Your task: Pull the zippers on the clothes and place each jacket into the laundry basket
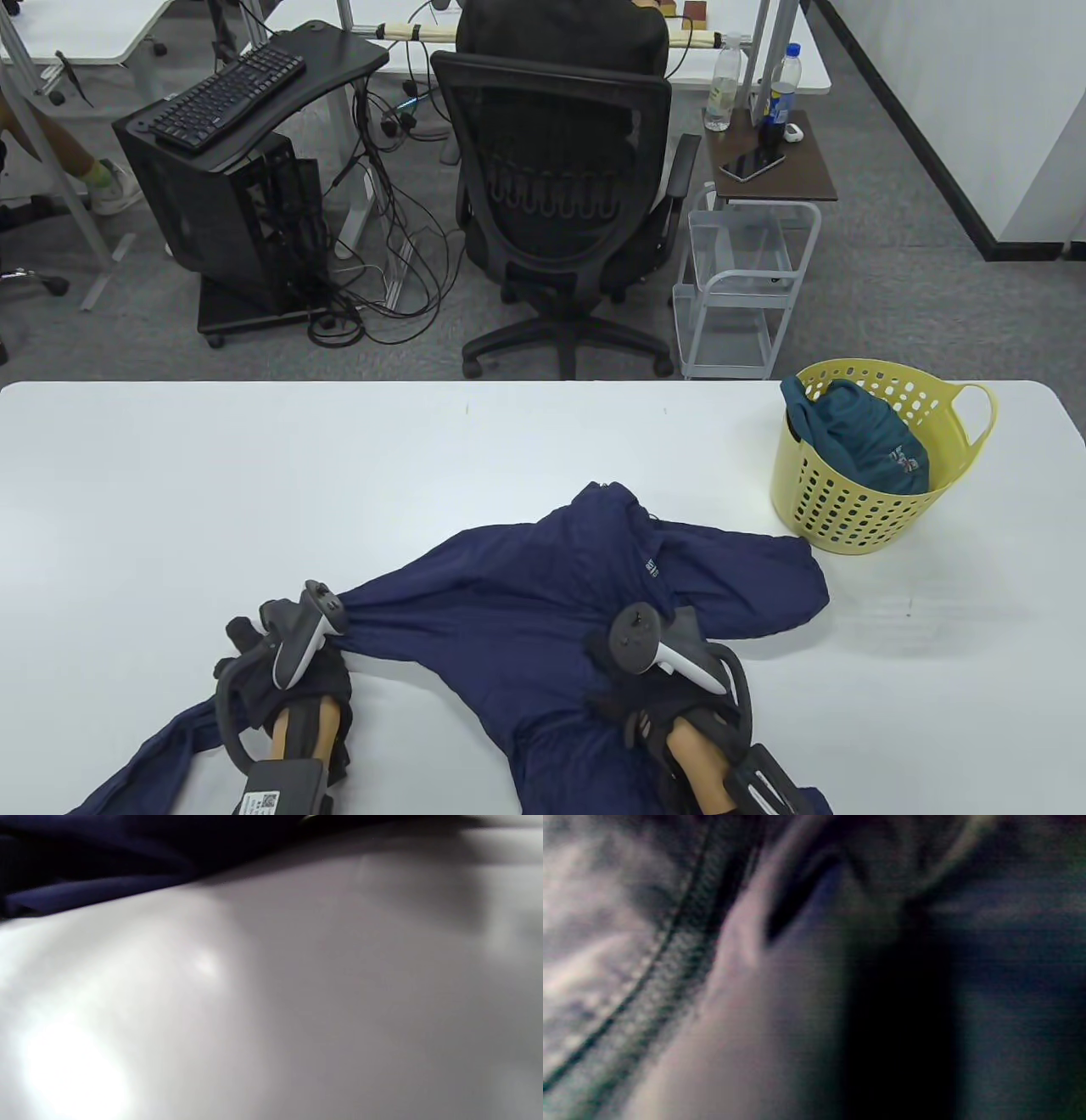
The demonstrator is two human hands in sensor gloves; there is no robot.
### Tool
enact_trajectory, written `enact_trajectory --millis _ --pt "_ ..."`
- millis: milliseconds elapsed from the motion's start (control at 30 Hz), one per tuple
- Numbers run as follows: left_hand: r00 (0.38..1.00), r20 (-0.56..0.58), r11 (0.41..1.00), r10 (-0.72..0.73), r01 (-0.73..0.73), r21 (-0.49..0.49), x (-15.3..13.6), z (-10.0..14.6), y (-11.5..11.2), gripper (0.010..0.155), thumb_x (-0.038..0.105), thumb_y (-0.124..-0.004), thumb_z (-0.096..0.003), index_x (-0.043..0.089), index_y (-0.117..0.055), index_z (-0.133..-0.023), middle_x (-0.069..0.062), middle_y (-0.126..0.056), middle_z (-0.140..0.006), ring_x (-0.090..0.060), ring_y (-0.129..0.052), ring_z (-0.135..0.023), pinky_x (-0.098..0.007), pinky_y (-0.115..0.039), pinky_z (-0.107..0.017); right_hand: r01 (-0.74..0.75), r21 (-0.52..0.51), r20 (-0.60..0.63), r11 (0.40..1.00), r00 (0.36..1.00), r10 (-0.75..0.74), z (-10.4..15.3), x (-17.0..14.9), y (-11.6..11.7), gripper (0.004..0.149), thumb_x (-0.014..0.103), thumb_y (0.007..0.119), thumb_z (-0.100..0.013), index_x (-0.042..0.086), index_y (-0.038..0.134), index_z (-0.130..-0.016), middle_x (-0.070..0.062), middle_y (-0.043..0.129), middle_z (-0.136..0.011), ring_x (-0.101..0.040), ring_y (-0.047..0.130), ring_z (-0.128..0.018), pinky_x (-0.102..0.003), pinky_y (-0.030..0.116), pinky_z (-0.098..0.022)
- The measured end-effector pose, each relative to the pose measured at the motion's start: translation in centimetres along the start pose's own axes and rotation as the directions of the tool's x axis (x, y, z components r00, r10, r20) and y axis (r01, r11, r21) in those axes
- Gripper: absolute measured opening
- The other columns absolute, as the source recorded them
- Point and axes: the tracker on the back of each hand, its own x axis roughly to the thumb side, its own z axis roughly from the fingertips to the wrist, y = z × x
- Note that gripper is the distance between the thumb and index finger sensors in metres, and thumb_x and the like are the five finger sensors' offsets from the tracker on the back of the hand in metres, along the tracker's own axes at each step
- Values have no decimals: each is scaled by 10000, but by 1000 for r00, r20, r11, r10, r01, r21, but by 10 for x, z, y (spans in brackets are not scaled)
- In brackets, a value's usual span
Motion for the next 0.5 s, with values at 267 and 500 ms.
enact_trajectory --millis 267,500 --pt "999 -15 999 -28 28 16 -28 5 6 678 627 -642 -419 565 -356 -1030 88 -248 -1227 -331 -240 -1115 -627 -360 -749 -33 4 -18 999 999 33 0 2 2 712 603 668 -473 455 309 -1070 140 128 -1184 -383 138 -1079 -635 284 -738" --pt "967 233 993 99 -111 39 5 76 43 748 628 -677 -423 517 -298 -1058 58 -217 -1233 -357 -224 -1112 -635 -356 -746 -53 -20 11 998 999 53 -4 21 5 742 608 657 -478 405 283 -1085 71 120 -1197 -430 155 -1075 -634 317 -737"
